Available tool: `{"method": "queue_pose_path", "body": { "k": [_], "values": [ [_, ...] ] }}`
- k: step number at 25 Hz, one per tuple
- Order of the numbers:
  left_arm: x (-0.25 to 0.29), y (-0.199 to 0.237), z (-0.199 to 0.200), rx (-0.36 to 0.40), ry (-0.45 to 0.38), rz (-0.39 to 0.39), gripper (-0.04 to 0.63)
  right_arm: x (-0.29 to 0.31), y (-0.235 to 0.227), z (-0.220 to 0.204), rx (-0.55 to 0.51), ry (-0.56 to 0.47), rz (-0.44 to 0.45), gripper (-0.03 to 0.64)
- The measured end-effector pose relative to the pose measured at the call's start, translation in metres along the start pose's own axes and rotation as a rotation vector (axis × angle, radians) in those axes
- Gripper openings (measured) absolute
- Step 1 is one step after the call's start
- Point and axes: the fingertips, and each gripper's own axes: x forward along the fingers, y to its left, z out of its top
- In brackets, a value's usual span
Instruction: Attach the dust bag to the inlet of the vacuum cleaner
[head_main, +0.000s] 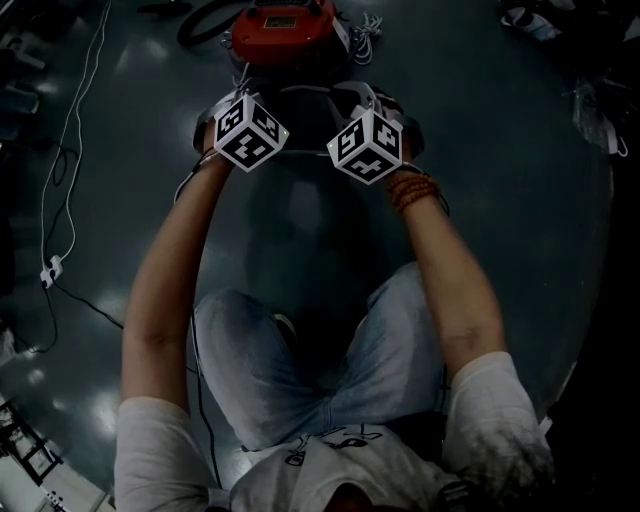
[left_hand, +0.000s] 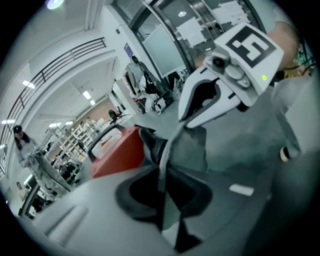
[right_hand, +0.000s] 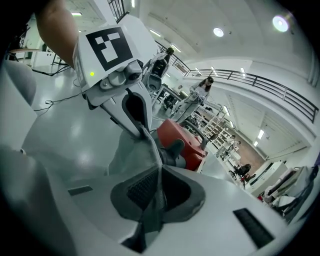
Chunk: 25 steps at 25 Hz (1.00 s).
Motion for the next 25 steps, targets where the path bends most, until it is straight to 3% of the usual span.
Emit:
{"method": "queue_pose_path", "body": {
  "k": [6, 10, 14, 19, 21, 23, 25],
  "values": [
    [-0.001, 0.000, 0.001, -0.026, -0.010, 0.004, 0.055, -0.001, 0.001, -0.001, 0.038, -0.016, 0.006, 0.029],
    [-0.005, 0.000, 0.004, -0.068, -0.050, 0.008, 0.139, -0.005, 0.004, 0.000, 0.088, -0.040, 0.028, 0.031],
    [-0.018, 0.001, 0.009, -0.103, -0.103, 0.030, 0.156, -0.016, 0.006, 0.002, 0.119, -0.072, 0.042, 0.038],
    [-0.049, 0.001, 0.020, -0.189, -0.195, 0.084, 0.157, -0.049, -0.008, 0.005, 0.217, -0.137, -0.025, 0.037],
    [-0.066, 0.004, 0.027, -0.243, -0.244, 0.126, 0.112, -0.064, -0.016, 0.007, 0.300, -0.179, -0.049, 0.035],
    [-0.085, 0.006, 0.038, -0.307, -0.302, 0.167, 0.018, -0.078, -0.020, 0.015, 0.411, -0.247, -0.050, 0.011],
    [-0.102, 0.005, 0.050, -0.386, -0.360, 0.182, 0.003, -0.091, -0.024, 0.032, 0.514, -0.320, -0.043, 0.011]
  ]
}}
